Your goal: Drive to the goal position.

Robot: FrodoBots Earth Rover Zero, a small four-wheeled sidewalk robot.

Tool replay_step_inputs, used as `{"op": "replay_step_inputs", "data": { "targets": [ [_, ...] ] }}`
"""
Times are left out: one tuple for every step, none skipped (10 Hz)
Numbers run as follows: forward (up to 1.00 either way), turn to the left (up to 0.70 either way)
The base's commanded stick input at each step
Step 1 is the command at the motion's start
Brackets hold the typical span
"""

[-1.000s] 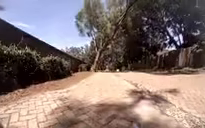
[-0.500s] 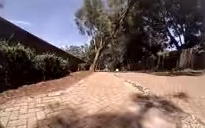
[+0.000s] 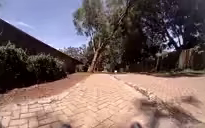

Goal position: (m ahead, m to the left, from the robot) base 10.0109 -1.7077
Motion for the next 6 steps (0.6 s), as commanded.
{"op": "replay_step_inputs", "data": {
  "targets": [
    [0.70,0.00],
    [0.70,0.00],
    [0.70,0.00],
    [0.70,0.00],
    [0.70,0.00],
    [0.70,-0.03]
  ]
}}
